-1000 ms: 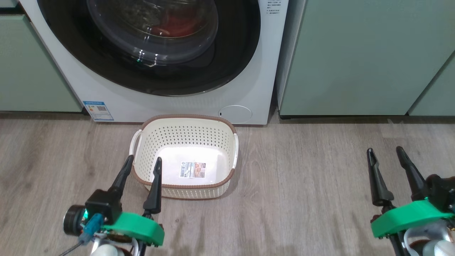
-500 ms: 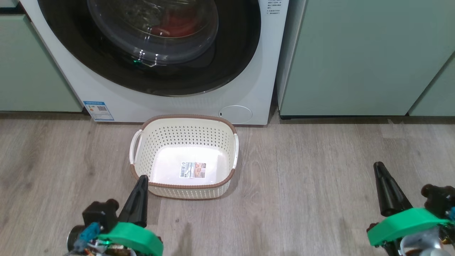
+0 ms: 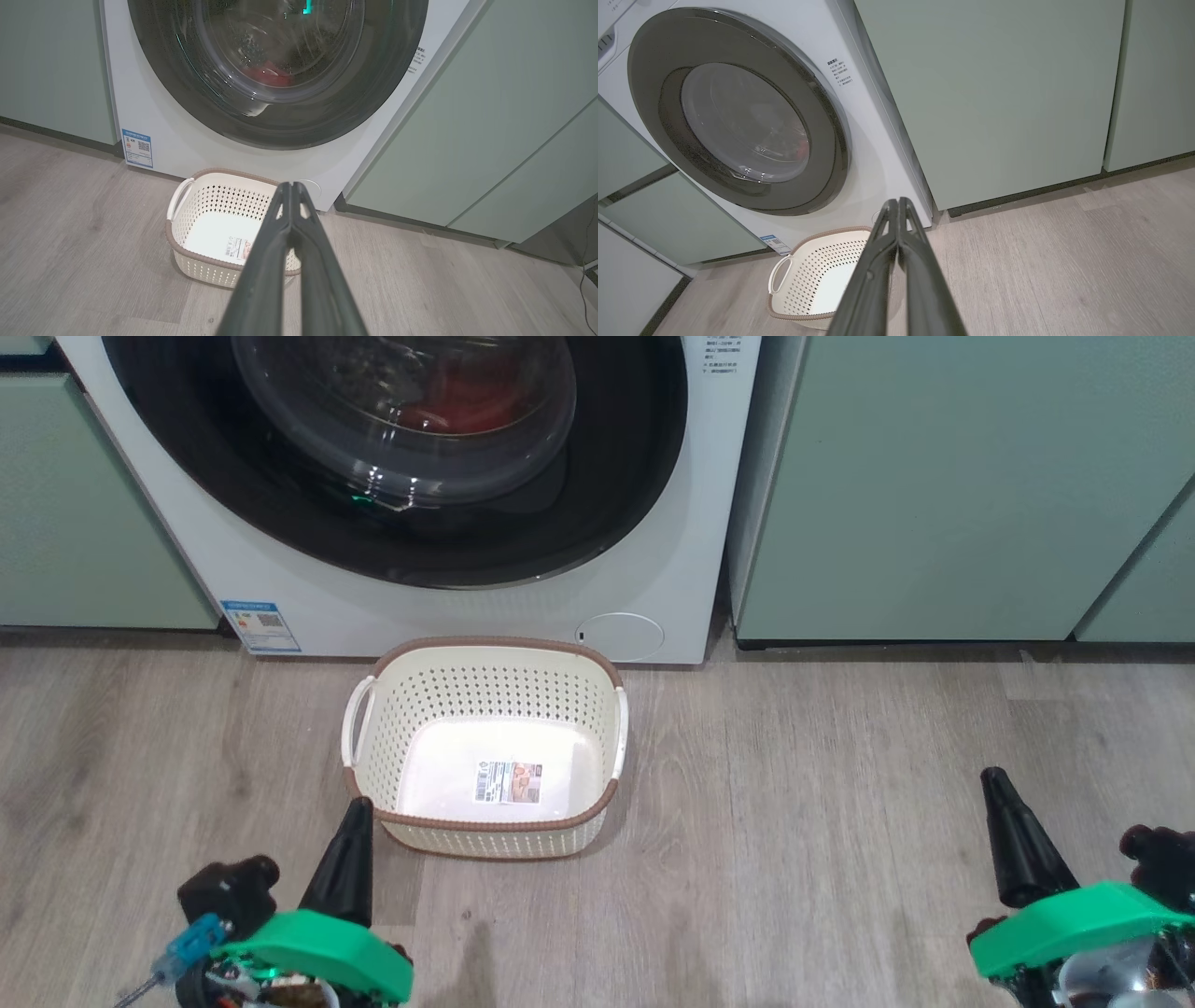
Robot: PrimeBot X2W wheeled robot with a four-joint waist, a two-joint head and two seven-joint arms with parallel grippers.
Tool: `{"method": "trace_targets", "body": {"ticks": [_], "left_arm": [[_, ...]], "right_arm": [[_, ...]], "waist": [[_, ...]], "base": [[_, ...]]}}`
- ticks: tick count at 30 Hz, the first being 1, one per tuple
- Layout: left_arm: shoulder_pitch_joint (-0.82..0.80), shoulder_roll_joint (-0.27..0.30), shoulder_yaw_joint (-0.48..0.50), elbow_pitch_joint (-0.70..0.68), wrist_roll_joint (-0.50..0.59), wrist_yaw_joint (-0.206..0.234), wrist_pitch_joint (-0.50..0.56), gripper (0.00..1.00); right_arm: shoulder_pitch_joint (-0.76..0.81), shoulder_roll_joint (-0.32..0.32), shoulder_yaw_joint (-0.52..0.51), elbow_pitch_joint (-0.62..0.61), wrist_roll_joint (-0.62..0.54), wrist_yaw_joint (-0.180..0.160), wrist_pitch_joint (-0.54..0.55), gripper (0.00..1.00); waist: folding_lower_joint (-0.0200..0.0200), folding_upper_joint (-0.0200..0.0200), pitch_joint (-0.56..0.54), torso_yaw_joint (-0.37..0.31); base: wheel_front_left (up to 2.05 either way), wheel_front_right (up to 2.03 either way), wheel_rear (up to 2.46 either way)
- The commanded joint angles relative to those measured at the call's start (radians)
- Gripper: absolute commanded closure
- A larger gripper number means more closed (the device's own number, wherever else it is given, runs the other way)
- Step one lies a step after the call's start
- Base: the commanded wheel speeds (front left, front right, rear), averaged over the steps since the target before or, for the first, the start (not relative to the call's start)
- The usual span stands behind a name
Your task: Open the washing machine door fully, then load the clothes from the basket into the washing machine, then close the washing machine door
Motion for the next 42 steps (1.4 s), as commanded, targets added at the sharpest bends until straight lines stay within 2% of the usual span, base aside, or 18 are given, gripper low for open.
{"method": "trace_targets", "body": {"ticks": [1, 42], "left_arm": [[-0.052, 0.001, 0.021, -0.026, -0.02, -0.006, 0.005, 1.0], [-0.093, -0.004, 0.11, 0.011, -0.489, -0.044, 0.126, 1.0]], "right_arm": [[-0.052, -0.006, 0.001, -0.027, 0.022, 0.0, 0.002, 1.0], [-0.121, -0.009, 0.008, 0.068, 0.486, 0.0, 0.051, 1.0]], "waist": [[0.0, 0.0, 0.0, 0.0], [0.0, 0.0, -0.001, 0.008]], "base": [[0.0, 0.0, 0.0], [0.0, 0.0, 0.0]]}}
